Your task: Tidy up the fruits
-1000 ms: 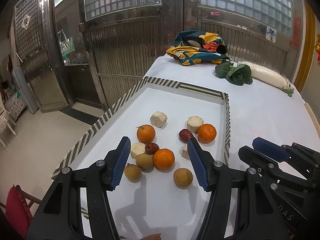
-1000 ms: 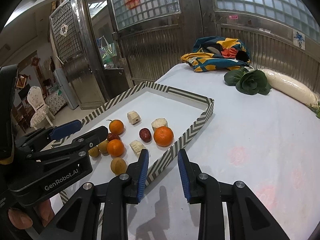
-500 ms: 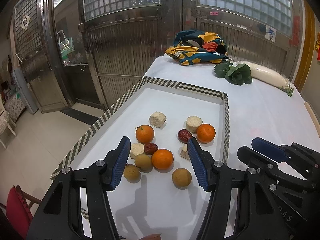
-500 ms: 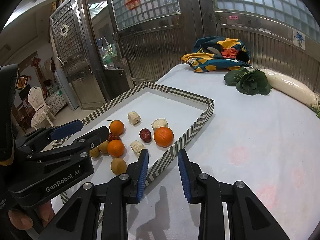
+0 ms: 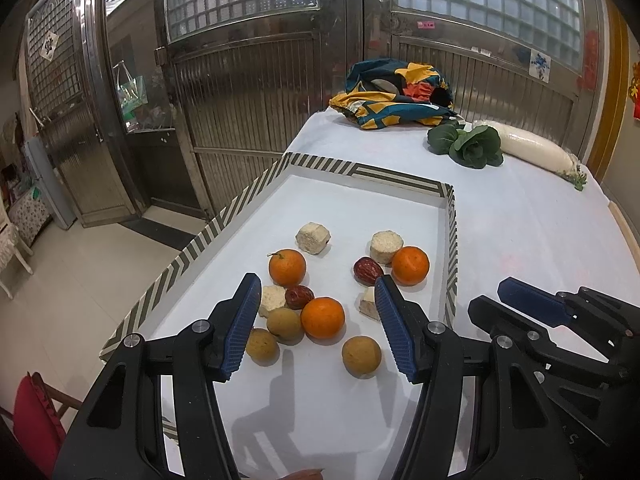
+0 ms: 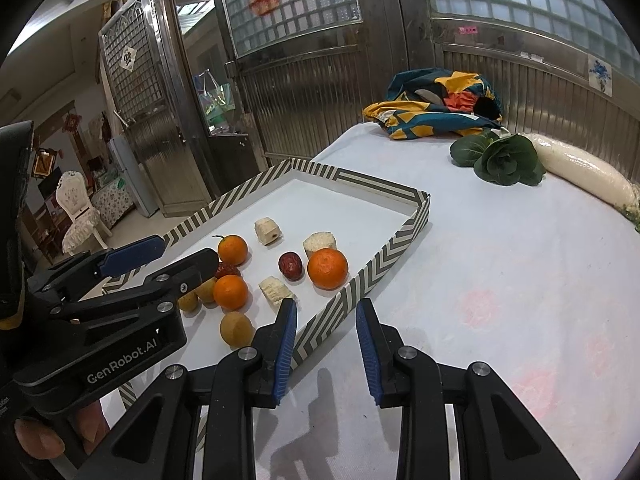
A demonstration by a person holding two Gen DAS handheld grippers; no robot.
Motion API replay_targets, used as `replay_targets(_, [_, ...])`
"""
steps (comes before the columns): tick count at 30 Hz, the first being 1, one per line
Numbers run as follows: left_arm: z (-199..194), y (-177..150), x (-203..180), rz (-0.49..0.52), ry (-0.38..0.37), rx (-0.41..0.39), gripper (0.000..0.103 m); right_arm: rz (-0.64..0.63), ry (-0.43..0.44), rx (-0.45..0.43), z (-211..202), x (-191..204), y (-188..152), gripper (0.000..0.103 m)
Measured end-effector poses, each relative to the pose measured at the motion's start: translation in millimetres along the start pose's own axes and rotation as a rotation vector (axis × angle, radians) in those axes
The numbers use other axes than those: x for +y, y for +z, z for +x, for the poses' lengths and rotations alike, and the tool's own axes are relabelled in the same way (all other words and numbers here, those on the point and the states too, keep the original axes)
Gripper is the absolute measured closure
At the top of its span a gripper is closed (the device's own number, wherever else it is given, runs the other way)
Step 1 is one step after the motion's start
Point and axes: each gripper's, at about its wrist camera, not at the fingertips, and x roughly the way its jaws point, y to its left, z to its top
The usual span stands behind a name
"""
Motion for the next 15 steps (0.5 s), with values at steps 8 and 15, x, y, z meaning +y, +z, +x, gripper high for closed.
replay_targets(8, [0.2,0.2,0.0,0.000,-0.001,0.001,0.044,0.000,0.003,0.009,3.0,0.0,-1.2,0.073])
replay_targets(15, [1.4,-0.5,-3.3,0.008,-0.004,0.001,0.044,0.000,0.002,0.012,3.1,-0.1,-1.3,0.073])
